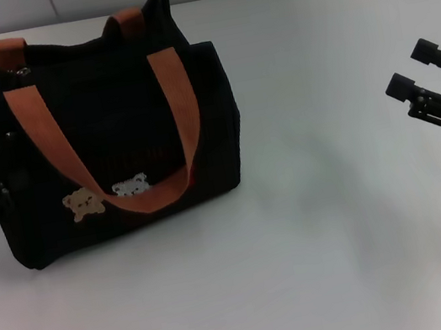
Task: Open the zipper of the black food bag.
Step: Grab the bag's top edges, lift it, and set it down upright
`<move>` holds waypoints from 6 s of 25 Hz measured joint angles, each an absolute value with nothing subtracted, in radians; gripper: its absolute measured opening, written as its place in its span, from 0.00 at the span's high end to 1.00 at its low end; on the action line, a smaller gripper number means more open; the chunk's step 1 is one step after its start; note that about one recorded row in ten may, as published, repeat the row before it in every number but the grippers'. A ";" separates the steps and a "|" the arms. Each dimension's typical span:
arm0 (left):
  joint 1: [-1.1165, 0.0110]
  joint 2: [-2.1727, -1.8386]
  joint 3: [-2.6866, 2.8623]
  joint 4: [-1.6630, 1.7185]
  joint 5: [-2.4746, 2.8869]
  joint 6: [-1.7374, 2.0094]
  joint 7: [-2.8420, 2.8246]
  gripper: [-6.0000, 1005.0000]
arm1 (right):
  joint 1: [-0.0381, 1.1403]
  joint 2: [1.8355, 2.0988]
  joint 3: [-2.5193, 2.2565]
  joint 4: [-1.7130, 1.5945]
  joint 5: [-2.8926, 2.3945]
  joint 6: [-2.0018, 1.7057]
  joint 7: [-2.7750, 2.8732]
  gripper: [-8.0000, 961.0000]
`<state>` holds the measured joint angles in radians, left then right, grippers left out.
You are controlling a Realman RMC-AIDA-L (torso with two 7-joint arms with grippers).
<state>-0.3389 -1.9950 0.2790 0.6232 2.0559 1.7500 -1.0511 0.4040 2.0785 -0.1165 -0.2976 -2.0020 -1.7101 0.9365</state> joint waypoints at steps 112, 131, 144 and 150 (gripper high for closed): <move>-0.422 -2.074 0.990 1.109 1.711 1.700 -1.195 0.91 | 0.529 2.078 -0.189 -0.182 -1.981 -1.595 1.389 0.14; -0.394 -2.074 0.991 1.057 1.678 1.709 -1.086 0.91 | 0.627 2.074 -0.297 -0.248 -1.979 -1.688 1.646 0.45; -0.393 -2.075 0.994 1.039 1.677 1.716 -1.061 0.91 | 0.645 2.079 -0.301 -0.216 -1.983 -1.678 1.669 0.59; -0.392 -2.075 1.001 1.030 1.670 1.718 -1.047 0.91 | 0.651 2.082 -0.301 -0.190 -1.984 -1.656 1.665 0.63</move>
<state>-0.3925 -2.0755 1.0010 1.0305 1.6705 1.7184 -1.0466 0.6507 2.0817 -0.3008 -0.1905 -1.9837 -1.6561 1.6651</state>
